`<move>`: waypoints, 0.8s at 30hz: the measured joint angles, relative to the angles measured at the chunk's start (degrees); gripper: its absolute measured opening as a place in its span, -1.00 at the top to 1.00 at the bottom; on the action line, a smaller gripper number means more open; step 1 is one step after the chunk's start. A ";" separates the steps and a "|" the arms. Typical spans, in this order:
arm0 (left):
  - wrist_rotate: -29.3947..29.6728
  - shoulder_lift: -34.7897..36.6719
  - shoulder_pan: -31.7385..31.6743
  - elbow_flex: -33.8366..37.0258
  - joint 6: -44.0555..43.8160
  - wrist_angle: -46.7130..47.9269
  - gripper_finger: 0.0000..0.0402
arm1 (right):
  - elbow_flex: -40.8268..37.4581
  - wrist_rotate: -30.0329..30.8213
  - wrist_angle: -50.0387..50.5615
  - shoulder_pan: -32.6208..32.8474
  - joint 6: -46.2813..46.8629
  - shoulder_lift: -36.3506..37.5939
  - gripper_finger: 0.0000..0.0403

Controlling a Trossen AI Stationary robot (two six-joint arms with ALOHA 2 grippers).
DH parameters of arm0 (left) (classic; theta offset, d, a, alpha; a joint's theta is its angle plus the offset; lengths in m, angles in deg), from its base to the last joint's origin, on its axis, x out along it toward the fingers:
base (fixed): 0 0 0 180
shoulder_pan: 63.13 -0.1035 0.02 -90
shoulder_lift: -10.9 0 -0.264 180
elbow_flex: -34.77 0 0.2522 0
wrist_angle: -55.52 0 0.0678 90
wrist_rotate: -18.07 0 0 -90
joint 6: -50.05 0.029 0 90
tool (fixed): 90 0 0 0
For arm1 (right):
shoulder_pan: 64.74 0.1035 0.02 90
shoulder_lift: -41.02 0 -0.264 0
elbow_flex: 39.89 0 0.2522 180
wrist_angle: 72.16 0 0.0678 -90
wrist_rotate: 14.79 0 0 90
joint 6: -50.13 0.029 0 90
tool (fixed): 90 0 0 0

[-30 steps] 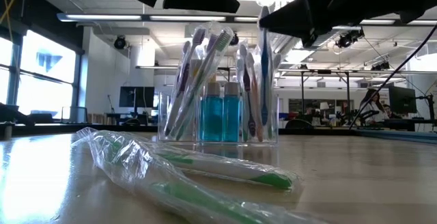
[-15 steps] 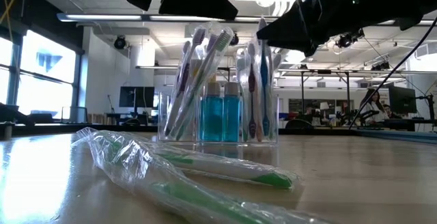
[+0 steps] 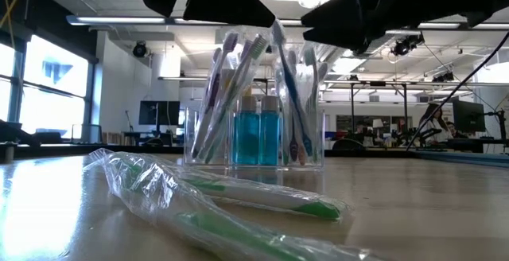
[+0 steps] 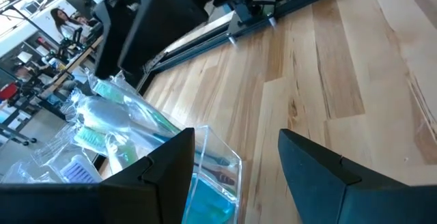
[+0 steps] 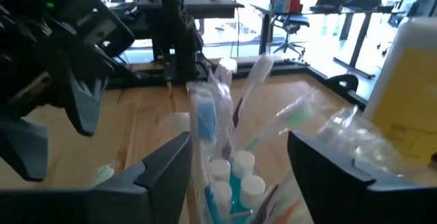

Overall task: Pick & Place toothbrushing station
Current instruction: Put the blue toothbrush into the transparent organizer, then put the purple toothbrush into the transparent organizer

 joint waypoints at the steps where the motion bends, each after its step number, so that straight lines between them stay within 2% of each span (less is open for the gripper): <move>1: 0.00 0.00 0.00 -0.01 0.00 0.00 -0.02 | 0.00 0.02 -0.03 0.17 -0.62 0.41 -0.16; 9: 0.02 0.00 0.00 -0.01 0.02 0.17 -0.02 | 0.00 6.08 3.46 3.45 -6.68 6.33 -0.16; 13: 0.03 0.00 0.00 0.00 0.04 0.37 -0.02 | 0.00 6.36 10.98 4.04 -5.03 12.63 -0.16; 16: 0.04 0.00 0.00 -0.01 0.02 0.37 -0.02 | 0.00 9.61 17.75 3.25 -4.31 18.17 -0.16; 20: 0.04 -0.01 0.00 -0.01 -0.04 0.35 -0.02 | 0.00 11.48 27.24 -0.38 -0.76 25.28 -0.16; 24: 0.04 -0.02 0.00 -0.01 -0.04 0.33 -0.02 | 0.00 8.19 38.42 -7.50 9.70 30.76 -0.16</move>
